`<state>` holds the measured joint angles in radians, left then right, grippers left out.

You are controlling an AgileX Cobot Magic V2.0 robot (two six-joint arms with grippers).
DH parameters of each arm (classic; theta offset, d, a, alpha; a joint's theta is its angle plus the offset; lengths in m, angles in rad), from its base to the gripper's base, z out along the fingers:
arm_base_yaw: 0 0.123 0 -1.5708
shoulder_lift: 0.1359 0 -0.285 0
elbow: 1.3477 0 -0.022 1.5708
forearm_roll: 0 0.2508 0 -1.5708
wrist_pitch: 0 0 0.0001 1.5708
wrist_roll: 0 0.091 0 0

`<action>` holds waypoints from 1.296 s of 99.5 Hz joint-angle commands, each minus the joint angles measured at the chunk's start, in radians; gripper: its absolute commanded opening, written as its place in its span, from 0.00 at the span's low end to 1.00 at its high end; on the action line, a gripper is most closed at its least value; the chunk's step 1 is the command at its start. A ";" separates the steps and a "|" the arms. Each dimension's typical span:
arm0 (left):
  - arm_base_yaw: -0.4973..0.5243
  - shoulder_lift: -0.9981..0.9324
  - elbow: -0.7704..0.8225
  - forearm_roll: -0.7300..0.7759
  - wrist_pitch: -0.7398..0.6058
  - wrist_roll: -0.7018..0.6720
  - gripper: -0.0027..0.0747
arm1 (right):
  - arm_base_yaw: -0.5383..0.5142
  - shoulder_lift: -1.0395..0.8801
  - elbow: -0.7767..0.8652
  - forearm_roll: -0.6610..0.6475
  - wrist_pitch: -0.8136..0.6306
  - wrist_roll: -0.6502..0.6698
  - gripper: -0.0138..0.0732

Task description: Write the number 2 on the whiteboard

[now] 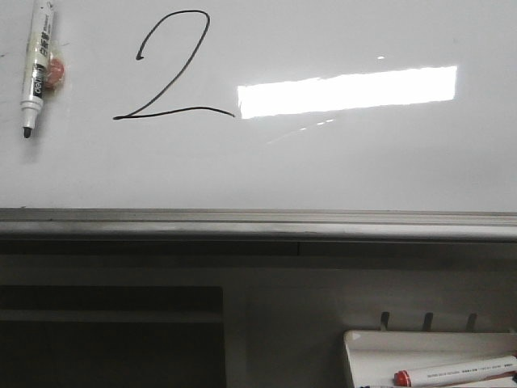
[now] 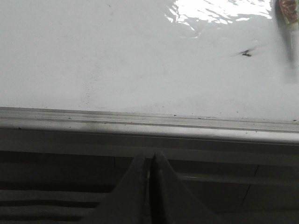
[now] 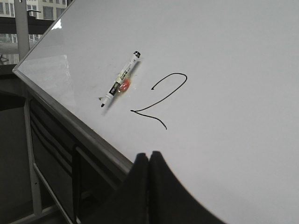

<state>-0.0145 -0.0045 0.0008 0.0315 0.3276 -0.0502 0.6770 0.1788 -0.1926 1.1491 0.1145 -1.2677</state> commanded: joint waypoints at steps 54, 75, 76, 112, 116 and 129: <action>0.001 -0.027 0.011 0.003 -0.058 -0.012 0.01 | -0.001 0.009 -0.027 0.009 -0.026 -0.002 0.08; 0.001 -0.027 0.011 0.003 -0.058 -0.012 0.01 | -0.001 0.009 -0.027 0.009 -0.026 -0.002 0.08; 0.001 -0.027 0.011 0.003 -0.058 -0.012 0.01 | -0.001 0.009 -0.027 0.009 -0.026 -0.002 0.08; 0.001 -0.027 0.011 0.003 -0.058 -0.012 0.01 | -0.001 0.009 -0.036 -0.068 -0.038 0.139 0.08; 0.001 -0.027 0.011 0.003 -0.058 -0.012 0.01 | -0.001 0.009 -0.040 -0.203 -0.036 0.283 0.08; 0.001 -0.027 0.011 0.003 -0.058 -0.012 0.01 | -0.001 0.009 -0.050 -0.790 -0.031 0.891 0.08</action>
<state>-0.0145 -0.0045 0.0000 0.0338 0.3285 -0.0502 0.6770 0.1788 -0.2012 0.7040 0.1235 -0.7456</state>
